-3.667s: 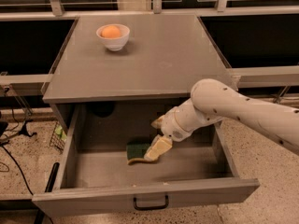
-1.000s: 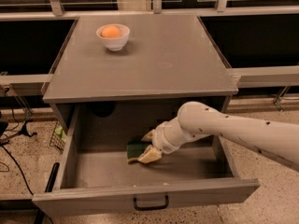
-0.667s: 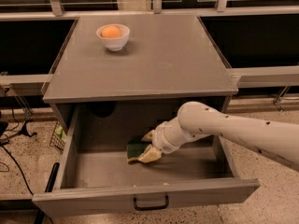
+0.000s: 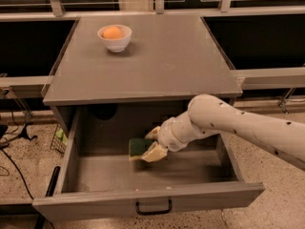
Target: Pick sponge from top drawer and place on counter
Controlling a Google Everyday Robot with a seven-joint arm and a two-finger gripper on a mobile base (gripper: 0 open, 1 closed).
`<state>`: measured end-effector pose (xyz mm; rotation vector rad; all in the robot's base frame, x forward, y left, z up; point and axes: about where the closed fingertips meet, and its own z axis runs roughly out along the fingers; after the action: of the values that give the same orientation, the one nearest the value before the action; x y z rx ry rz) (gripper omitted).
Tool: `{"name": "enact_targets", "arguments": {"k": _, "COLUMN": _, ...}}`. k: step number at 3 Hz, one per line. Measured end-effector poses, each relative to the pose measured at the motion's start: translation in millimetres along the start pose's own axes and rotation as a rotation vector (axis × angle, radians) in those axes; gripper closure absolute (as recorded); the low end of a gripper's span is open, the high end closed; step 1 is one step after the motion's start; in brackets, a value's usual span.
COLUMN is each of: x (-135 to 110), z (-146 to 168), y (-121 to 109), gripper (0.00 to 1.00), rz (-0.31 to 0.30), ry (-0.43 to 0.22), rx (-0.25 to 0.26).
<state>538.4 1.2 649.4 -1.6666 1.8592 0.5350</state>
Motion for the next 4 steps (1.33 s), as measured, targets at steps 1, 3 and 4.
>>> {"name": "enact_targets", "arguments": {"k": 1, "x": -22, "z": -38, "y": 2, "gripper": 1.00, "rz": 0.012, "ry": -0.009, "rx": -0.003}}
{"name": "enact_targets", "arguments": {"k": 3, "x": -81, "z": -143, "y": -8, "gripper": 1.00, "rz": 0.013, "ry": 0.067, "rx": 0.024}}
{"name": "enact_targets", "arguments": {"k": 4, "x": -81, "z": -143, "y": -8, "gripper": 1.00, "rz": 0.013, "ry": 0.067, "rx": 0.024}}
